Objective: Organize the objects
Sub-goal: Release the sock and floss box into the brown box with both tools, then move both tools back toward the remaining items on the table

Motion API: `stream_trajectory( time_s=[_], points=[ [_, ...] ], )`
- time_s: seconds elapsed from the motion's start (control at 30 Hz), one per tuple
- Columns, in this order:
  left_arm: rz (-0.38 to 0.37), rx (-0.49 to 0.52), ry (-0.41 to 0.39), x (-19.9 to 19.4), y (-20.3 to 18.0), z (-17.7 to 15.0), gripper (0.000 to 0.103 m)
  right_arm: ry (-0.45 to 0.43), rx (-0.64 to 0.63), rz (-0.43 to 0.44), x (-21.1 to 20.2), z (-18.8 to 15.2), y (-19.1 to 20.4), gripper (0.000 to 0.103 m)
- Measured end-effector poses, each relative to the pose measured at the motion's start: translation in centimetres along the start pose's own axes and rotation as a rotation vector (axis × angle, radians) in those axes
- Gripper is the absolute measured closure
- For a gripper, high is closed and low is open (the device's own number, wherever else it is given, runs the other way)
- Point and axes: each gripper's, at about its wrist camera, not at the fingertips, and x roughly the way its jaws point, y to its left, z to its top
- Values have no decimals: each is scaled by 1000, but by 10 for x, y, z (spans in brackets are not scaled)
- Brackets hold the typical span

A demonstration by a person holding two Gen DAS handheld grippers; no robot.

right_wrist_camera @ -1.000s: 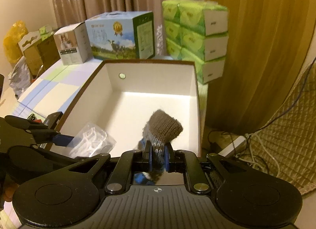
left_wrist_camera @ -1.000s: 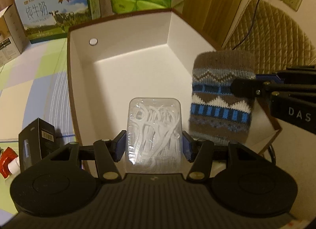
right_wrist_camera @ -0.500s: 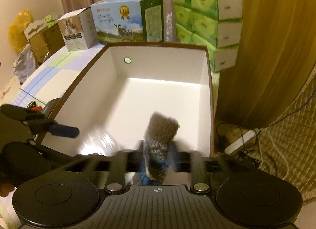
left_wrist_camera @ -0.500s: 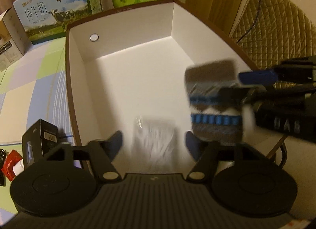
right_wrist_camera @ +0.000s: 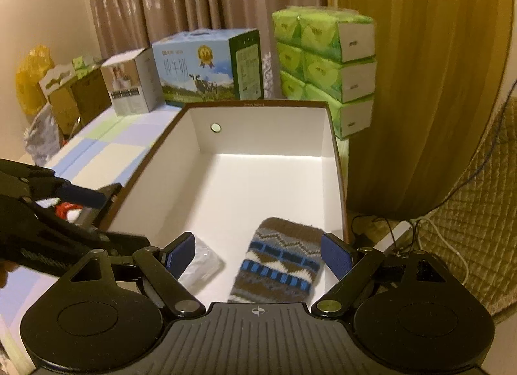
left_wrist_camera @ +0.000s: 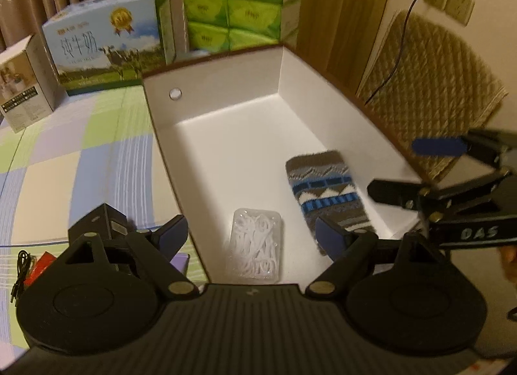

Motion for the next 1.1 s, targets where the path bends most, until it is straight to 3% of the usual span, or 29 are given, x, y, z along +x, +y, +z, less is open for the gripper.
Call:
stream_trajectory(
  time_s=[0.2, 0.63, 0.9, 1.1],
  points=[
    [-16, -40, -42, -37, 21, -17, 19, -30, 47, -38, -19, -11, 18, 21],
    [36, -147, -43, -92, 85, -75, 19, -58, 156, -12, -48, -43, 79, 21],
    [62, -174, -24, -110, 116, -104, 19, -48, 119, 48, -54, -60, 129, 22],
    [95, -201, 0, -113, 141, -123, 19, -38, 56, 94, -46, -69, 167, 33]
  ],
)
